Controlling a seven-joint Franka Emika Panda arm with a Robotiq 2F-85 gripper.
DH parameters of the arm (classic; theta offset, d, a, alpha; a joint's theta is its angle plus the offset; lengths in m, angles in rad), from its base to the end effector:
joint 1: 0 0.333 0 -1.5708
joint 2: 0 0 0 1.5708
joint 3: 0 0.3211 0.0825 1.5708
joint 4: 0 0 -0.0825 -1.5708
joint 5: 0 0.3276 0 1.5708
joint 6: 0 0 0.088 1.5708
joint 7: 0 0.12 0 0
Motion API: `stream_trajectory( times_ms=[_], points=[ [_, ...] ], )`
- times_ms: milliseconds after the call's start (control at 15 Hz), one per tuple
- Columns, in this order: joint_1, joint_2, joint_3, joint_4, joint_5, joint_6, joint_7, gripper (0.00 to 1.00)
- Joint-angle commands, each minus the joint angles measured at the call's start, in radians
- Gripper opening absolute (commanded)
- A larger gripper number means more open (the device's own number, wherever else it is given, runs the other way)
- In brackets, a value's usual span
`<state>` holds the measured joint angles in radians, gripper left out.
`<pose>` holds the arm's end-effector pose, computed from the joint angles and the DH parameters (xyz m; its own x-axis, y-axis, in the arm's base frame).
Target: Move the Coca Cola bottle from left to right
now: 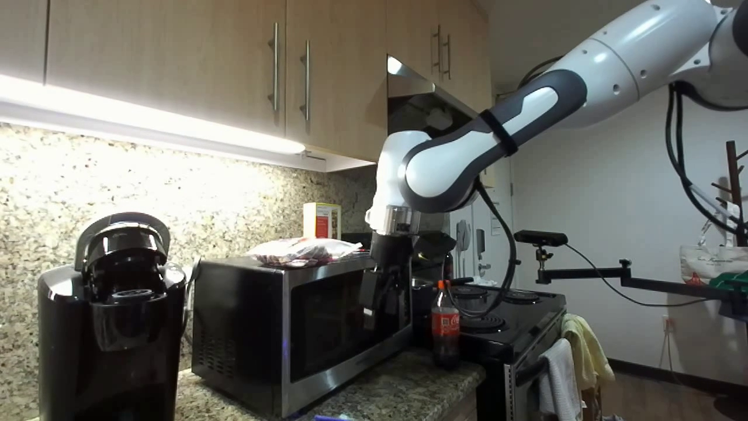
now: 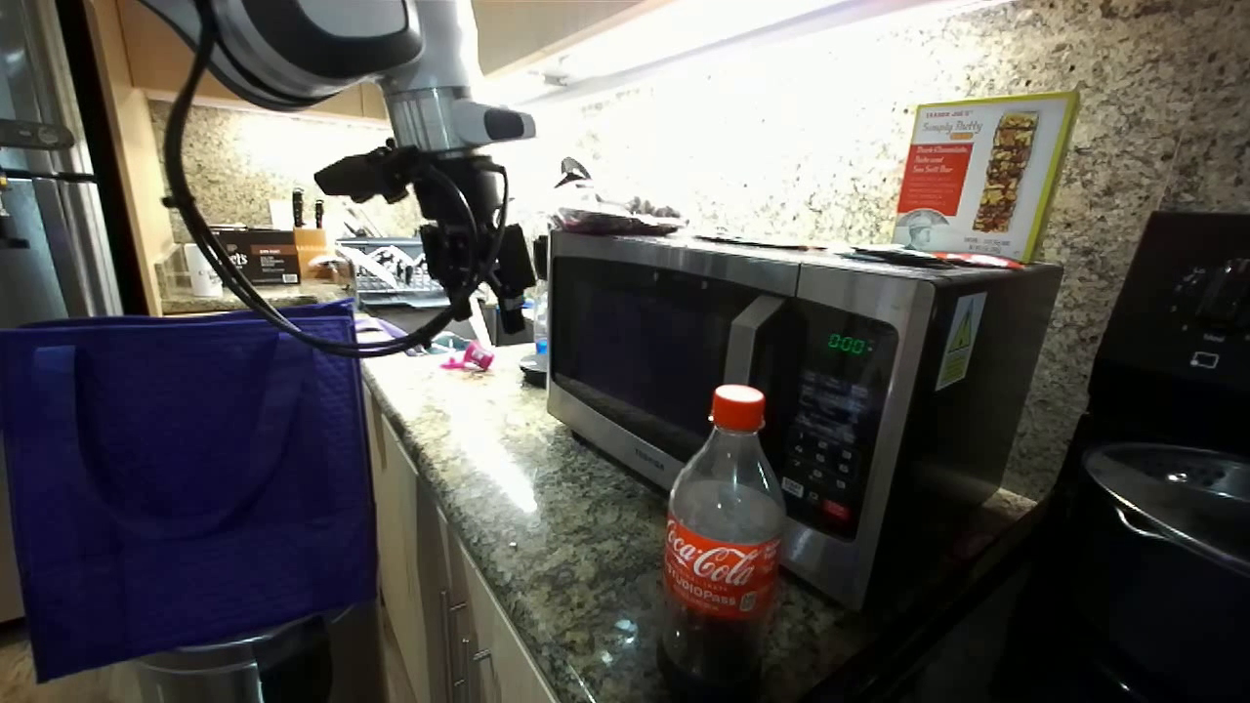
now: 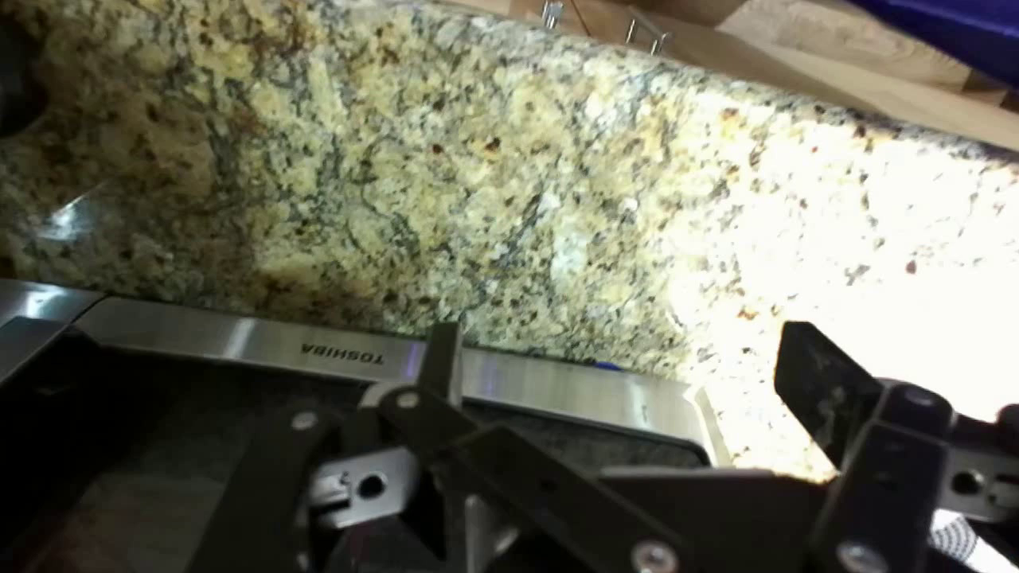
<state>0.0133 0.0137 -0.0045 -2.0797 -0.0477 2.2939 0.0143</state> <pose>0.5221 0.0031 0.4609 0.9796 0.0259 0.1991 0.0186 -0.9991 0.0385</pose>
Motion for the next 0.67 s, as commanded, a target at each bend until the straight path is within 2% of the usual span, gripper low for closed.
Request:
stream_trajectory(
  times_ms=[0, 200, 267, 333, 600],
  points=[
    [0.019, 0.096, 0.02, 0.092, -0.049, -0.145, 0.088, 1.0],
    [0.042, 0.142, 0.025, 0.128, -0.099, -0.225, 0.159, 1.0],
    [0.05, 0.156, 0.026, 0.135, -0.107, -0.23, 0.176, 1.0],
    [0.039, 0.125, 0.023, 0.096, -0.078, -0.186, 0.128, 1.0],
    [0.049, 0.151, 0.024, 0.114, -0.085, -0.196, 0.15, 1.0]
  ],
)
